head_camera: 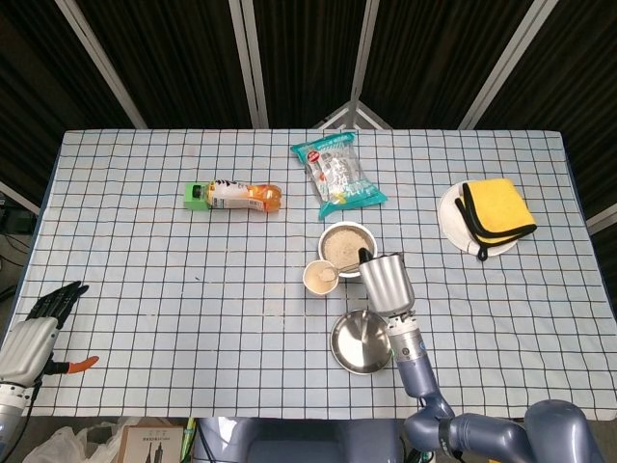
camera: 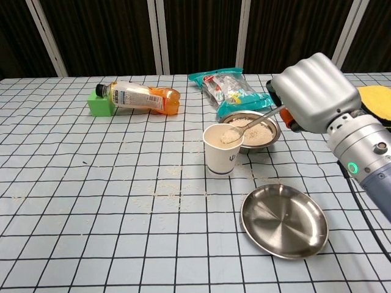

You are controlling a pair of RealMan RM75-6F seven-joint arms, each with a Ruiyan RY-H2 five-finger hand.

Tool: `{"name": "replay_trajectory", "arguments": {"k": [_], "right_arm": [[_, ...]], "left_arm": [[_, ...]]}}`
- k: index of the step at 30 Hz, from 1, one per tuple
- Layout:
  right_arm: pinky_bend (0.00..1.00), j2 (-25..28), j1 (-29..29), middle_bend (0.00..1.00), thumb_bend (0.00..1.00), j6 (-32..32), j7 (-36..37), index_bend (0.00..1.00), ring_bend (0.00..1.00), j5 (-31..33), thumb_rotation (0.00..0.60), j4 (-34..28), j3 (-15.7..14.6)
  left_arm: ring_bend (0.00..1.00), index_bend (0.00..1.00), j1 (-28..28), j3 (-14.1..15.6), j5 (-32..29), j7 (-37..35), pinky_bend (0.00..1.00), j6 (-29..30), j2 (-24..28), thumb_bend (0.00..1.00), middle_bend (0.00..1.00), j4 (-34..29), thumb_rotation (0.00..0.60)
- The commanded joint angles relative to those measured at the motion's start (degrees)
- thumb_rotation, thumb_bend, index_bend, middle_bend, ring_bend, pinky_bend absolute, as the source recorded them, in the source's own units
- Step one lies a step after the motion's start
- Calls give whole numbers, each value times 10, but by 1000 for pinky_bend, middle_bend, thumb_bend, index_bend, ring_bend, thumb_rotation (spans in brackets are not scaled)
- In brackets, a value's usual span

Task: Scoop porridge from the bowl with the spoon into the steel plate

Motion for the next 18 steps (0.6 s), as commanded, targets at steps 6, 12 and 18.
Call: {"name": "replay_trajectory", "arguments": {"k": [6, 12, 18], "right_arm": [[981, -11, 14, 951, 559, 1, -14, 652, 1000, -74, 600, 78, -31], [981, -14, 25, 952, 559, -5, -22, 652, 1000, -114, 600, 128, -42], [982, -4, 32, 951, 559, -12, -49, 652, 1000, -140, 600, 150, -48]], "left_arm": [[0, 0, 1, 1, 1, 11, 0, 3, -3, 0, 0, -2, 600], [0, 0, 1, 0, -2, 8, 0, 2, -2, 0, 0, -1, 600], [0, 0, 1, 0, -8, 18, 0, 0, -3, 0, 0, -3, 600]]}}
